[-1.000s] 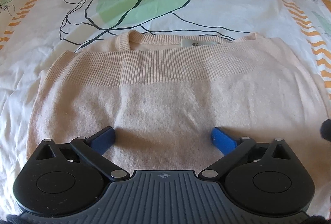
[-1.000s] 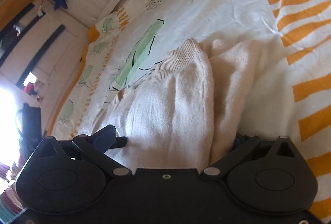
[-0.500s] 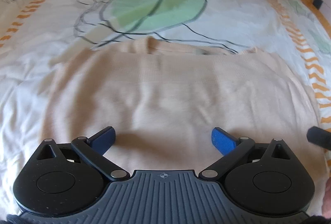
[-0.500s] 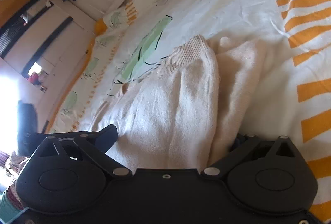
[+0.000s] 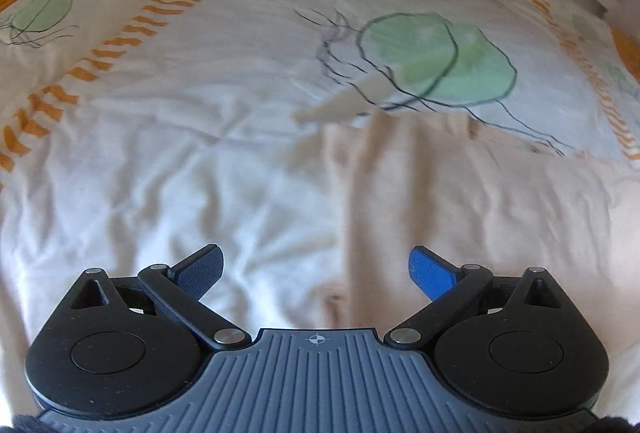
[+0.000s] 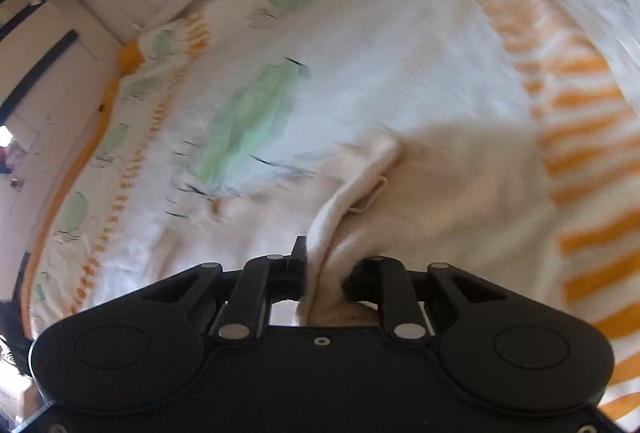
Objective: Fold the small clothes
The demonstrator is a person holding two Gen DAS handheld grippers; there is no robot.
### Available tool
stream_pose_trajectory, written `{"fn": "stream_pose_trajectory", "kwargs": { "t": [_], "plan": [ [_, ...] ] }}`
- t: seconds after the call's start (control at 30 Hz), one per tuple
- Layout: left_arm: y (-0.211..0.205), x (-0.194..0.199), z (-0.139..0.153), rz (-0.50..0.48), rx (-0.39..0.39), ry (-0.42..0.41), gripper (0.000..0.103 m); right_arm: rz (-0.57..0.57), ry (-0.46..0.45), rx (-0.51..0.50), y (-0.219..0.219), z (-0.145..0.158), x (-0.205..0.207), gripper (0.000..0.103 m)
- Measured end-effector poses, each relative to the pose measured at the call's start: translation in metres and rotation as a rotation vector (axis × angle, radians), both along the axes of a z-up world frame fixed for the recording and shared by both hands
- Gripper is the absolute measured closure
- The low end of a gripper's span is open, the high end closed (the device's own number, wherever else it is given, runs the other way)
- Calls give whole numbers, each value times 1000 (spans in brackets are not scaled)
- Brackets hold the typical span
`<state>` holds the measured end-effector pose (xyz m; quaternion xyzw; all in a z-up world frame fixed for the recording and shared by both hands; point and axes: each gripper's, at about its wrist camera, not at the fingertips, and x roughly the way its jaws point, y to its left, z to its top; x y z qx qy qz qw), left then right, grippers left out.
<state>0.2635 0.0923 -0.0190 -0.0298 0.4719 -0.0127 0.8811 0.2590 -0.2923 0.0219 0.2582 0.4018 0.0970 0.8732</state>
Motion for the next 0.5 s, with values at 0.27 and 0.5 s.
{"fn": "stream_pose_trajectory", "kwargs": {
  "t": [0.27, 0.5],
  "plan": [
    [43, 4, -5, 109, -40, -84, 2, 259, -52, -43, 142, 19, 34, 77],
    [67, 9, -21, 163, -108, -44, 2, 376, 25, -159, 233, -47, 38, 77]
  ]
}}
